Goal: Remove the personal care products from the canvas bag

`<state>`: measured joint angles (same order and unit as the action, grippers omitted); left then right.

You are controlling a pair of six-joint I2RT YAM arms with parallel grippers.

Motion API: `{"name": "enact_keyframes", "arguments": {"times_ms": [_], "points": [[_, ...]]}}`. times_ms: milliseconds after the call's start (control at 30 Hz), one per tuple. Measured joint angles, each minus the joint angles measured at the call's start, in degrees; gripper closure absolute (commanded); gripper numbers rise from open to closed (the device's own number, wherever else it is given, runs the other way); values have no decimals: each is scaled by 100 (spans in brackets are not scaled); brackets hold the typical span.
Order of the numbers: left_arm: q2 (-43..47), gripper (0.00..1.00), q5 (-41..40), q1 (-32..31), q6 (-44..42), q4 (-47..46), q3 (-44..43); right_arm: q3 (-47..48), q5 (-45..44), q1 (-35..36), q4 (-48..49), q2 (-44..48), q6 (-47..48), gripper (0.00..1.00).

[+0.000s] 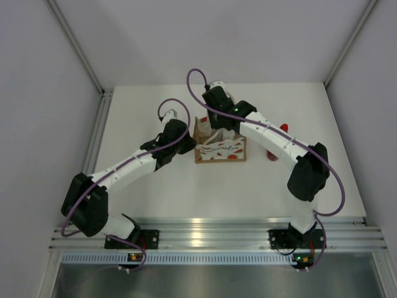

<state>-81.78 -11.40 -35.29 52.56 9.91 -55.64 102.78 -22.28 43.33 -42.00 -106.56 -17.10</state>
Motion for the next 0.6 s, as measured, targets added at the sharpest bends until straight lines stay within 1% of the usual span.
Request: {"name": "enact_keyframes", "arguments": {"times_ms": [167, 267, 300, 333, 400, 433, 467, 500, 533, 600], "points": [[0, 100, 2, 0, 2, 4, 0, -107, 105, 0, 153, -57, 44, 100], [0, 100, 7, -2, 0, 11, 0, -111, 184, 0, 361, -354, 98, 100], [0, 100, 9, -2, 0, 13, 0, -111, 221, 0, 444, -503, 114, 99], [0, 100, 2, -2, -2, 15, 0, -87, 173, 0, 619, -640, 160, 93], [0, 100, -11, 0, -2, 17, 4, 24, 201, 0, 713, -739, 216, 87], [0, 100, -15, 0, -2, 17, 7, 48, 199, 0, 726, -754, 232, 80], [2, 100, -24, 4, -2, 15, 11, 48, 201, 0, 730, -756, 229, 71], [9, 100, -24, 4, -2, 15, 20, 46, 199, 0, 745, -756, 216, 66], [17, 100, -26, 4, -2, 15, 28, 46, 199, 0, 774, -761, 212, 52], [31, 100, -26, 4, -2, 17, 31, 37, 197, 0, 811, -763, 201, 43]]}}
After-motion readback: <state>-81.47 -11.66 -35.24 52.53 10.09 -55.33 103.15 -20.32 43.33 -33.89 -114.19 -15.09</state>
